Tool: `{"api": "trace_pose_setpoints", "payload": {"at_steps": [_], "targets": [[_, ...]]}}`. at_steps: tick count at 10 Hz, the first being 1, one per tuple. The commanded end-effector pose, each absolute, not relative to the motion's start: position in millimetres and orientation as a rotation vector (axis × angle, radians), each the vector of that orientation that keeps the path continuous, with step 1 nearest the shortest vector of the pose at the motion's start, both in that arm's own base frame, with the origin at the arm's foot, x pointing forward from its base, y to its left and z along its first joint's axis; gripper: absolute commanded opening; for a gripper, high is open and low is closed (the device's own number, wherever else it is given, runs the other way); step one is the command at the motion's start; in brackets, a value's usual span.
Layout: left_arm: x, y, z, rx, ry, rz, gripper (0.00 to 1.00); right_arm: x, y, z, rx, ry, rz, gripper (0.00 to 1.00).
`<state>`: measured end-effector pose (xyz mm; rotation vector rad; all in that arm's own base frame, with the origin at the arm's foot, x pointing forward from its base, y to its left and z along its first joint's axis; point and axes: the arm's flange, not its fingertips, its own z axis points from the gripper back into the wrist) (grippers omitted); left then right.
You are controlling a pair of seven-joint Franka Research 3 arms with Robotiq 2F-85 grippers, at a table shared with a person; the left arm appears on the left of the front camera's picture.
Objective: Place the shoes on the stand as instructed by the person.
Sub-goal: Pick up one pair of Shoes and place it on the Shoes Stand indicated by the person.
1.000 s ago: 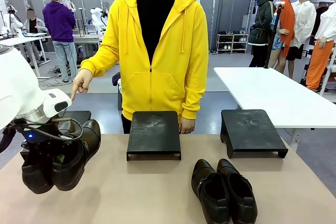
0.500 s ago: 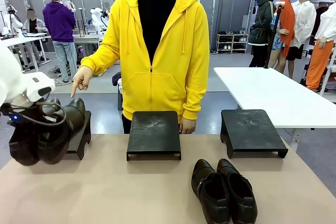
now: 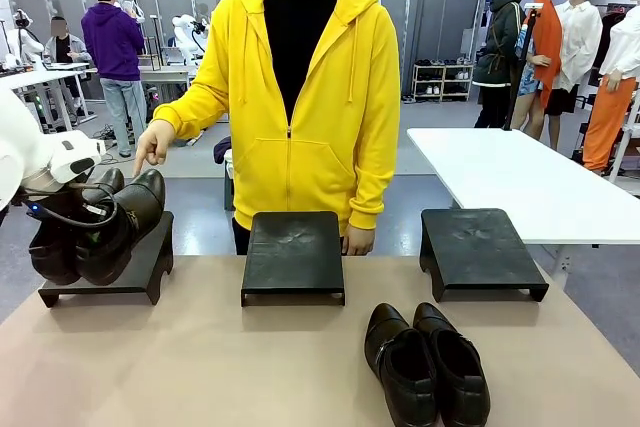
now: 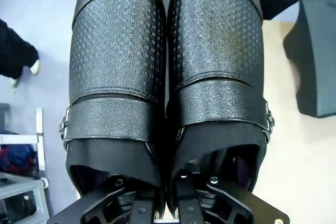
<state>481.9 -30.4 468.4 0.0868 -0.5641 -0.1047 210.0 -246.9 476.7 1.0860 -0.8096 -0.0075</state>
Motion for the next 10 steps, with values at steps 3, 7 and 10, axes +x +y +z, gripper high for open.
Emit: {"api": "trace_pose_setpoints", "payload": {"at_steps": [3, 7, 10], "targets": [[524, -6, 466, 0.081, -0.618, -0.116, 0.08, 209, -248, 478, 1.087, -0.824, 0.003, 1.0], [555, 6, 446, 0.077, -0.65, -0.133, 0.08, 209, -248, 478, 1.087, -0.824, 0.003, 1.0], [571, 11, 433, 0.063, -0.642, -0.1, 0.08, 209, -248, 478, 1.087, -0.824, 0.003, 1.0]]}}
